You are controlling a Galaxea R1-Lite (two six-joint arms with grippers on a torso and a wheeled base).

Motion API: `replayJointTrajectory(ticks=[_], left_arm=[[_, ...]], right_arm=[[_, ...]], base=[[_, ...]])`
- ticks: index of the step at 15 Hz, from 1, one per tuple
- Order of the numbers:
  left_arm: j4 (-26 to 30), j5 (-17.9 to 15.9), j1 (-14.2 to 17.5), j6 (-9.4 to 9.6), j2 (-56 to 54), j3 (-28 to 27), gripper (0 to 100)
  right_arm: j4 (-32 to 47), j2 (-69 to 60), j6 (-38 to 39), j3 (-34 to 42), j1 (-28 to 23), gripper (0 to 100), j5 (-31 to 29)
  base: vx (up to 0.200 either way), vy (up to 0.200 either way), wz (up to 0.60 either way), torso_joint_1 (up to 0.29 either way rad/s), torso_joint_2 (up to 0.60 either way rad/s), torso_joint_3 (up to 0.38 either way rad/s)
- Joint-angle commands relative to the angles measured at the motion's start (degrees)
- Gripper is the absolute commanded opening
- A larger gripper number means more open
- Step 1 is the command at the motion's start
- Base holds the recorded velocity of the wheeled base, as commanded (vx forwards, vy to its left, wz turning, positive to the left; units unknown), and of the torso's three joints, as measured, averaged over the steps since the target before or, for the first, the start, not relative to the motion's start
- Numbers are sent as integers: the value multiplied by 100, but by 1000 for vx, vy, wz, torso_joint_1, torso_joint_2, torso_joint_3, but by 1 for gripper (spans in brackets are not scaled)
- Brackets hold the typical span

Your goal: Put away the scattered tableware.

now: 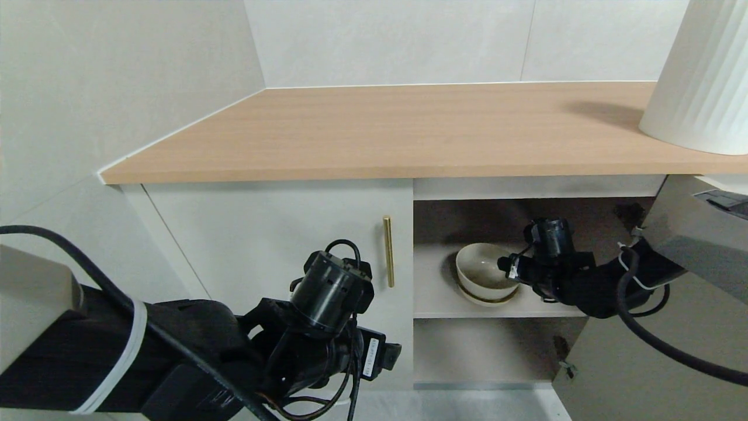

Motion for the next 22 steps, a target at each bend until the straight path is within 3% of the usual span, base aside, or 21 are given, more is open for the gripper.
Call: replayJointTrajectory(ticks=[1, 6, 7, 10, 11, 13, 14, 17, 22], left_arm=[[4, 3, 28, -3, -106, -1, 100], [21, 258, 458, 59, -880, 193, 100], [21, 311, 608, 147, -1222, 377, 100], [39, 337, 784, 164, -2216, 922, 100], [65, 355, 792, 182, -2453, 1010, 100], [258, 794, 942, 630, -2831, 1265, 100], [250, 812, 1003, 753, -2936, 1388, 100], [241, 794, 1003, 762, -2892, 1423, 100], [241, 794, 907, 771, -2831, 1537, 100]], right_arm=[[12, -289, -3, 139, 7, 100, 40], [1260, -1968, -12, 719, 112, 100, 787], [1682, -2557, -30, 824, 112, 100, 1007], [2754, -3831, -65, 1193, 376, 100, 1367], [2851, -4130, -65, 1404, 578, 100, 1376], [2860, -4481, -65, 1694, 824, 100, 1323], [2904, -4587, -65, 1808, 868, 100, 1315], [2983, -4666, -65, 2186, 1018, 100, 1262], [2992, -4771, -82, 2204, 1088, 100, 1200]], base=[[0, 0, 0, 0, 0, 0], [0, 0, 0, 0, 0, 0], [0, 0, 0, 0, 0, 0], [0, 0, 0, 0, 0, 0], [0, 0, 0, 0, 0, 0], [0, 0, 0, 0, 0, 0], [0, 0, 0, 0, 0, 0], [0, 0, 0, 0, 0, 0], [-40, 0, 0, 0, 0, 0]])
